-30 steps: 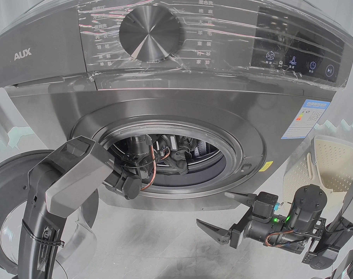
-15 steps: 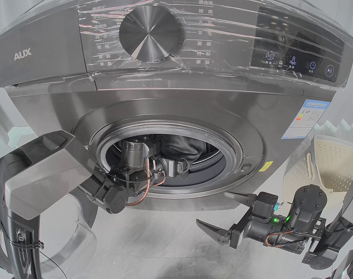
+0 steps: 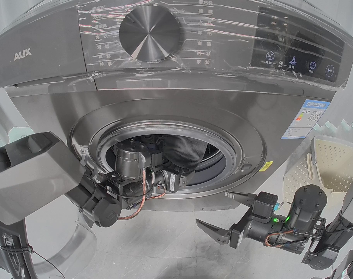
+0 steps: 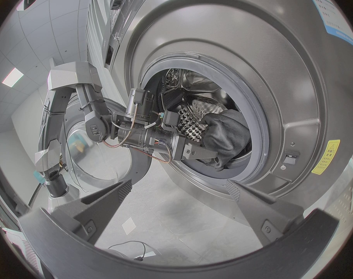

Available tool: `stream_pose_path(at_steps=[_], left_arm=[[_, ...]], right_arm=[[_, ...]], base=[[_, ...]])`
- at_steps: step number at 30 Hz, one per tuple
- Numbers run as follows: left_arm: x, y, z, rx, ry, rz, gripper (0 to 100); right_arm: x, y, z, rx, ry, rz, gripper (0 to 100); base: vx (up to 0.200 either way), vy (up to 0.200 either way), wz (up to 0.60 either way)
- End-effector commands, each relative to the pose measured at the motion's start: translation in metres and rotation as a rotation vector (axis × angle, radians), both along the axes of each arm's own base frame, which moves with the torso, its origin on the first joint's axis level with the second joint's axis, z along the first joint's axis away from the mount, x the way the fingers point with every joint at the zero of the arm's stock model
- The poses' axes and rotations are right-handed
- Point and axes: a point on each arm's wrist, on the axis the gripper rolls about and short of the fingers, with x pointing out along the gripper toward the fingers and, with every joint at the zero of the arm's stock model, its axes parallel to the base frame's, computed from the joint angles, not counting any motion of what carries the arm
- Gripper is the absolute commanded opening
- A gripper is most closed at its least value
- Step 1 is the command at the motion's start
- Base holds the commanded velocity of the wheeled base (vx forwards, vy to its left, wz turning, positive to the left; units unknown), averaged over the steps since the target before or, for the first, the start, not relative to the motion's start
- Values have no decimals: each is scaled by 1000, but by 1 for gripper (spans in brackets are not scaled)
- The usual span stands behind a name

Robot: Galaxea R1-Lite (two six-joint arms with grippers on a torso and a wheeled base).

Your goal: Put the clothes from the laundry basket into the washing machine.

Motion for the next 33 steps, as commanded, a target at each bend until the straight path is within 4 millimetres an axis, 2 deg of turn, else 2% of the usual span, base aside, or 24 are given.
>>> stream_pose_path(at_steps=[1,5,12,20,21,27,33], left_arm=[[-6,-6,6,-17,-18,-29,100],[4,-13,4,-48,-58,-29,100],[36,-17,-38,-38,-57,18,100],[55,-22,-59,-45,-73,38,100],[60,-23,-60,-48,-97,59,0],[76,-21,-49,-83,-158,110,0],[103,-16,-30,-157,-280,201,0]], right_arm=[[0,0,0,0,0,1,100],[0,0,1,3,-2,2,100],[0,0,1,3,-2,1,100],[0,0,0,3,-2,2,100],[0,0,0,3,-2,1,100],[1,0,1,5,-4,1,100],[1,0,1,5,-4,1,100]], base=[[0,0,0],[0,0,0],[0,0,0],[0,0,0],[0,0,0],[0,0,0],[0,0,0]])
